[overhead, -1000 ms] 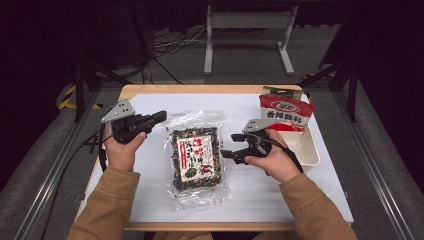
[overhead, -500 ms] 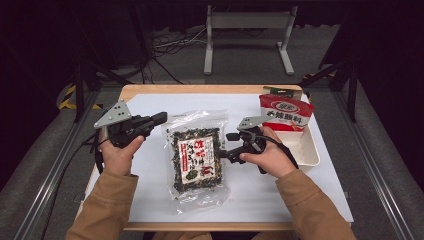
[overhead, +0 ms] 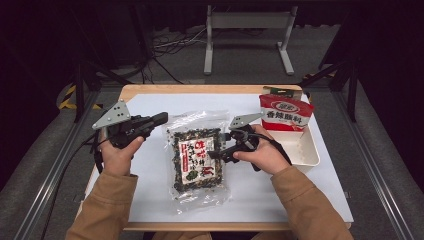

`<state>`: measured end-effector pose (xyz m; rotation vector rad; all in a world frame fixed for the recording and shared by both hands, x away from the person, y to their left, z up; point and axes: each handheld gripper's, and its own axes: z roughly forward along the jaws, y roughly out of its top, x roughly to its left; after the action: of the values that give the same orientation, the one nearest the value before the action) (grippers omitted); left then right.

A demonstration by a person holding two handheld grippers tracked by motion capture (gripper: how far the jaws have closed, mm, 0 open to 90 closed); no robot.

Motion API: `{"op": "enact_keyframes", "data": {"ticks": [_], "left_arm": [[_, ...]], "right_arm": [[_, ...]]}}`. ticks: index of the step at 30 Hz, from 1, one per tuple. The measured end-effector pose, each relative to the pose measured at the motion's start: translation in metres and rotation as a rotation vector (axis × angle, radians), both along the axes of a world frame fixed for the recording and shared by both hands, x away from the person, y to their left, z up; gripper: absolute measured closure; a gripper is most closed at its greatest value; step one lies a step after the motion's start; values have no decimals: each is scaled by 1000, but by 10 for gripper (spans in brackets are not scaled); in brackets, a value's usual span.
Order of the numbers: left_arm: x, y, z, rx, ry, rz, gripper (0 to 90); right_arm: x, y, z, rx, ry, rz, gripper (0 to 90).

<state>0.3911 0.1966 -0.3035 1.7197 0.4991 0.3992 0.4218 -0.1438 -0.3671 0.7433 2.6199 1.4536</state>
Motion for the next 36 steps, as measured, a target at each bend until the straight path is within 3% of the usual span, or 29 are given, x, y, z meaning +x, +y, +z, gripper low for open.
{"op": "enact_keyframes", "data": {"ticks": [2,6,7,9,18,20,26,29,34,36], "left_arm": [[0,0,0,-2,3,-1,900],[0,0,-1,0,0,-3,900],[0,0,-1,3,0,-3,900],[0,-1,-2,3,8,-3,900],[0,-2,-2,-9,14,-22,900],[-1,-1,-1,-11,17,-25,900],[-2,2,-1,-16,19,-15,900],[-2,3,-2,-18,20,-8,900],[-1,8,-2,-70,28,-18,898],[-1,8,-2,-70,44,-24,844]], "right_arm": [[0,0,1,2,3,3,247],[-2,-5,7,14,12,5,378],[-3,-7,9,-14,-7,26,455],[-4,-8,13,-31,-12,35,502],[-10,-8,18,5,37,83,560],[-10,-7,19,-15,25,88,614],[-12,-11,25,23,79,135,726],[-15,-12,29,31,75,172,764],[-23,-14,37,32,76,192,772],[-23,-15,37,37,81,193,773]]}}
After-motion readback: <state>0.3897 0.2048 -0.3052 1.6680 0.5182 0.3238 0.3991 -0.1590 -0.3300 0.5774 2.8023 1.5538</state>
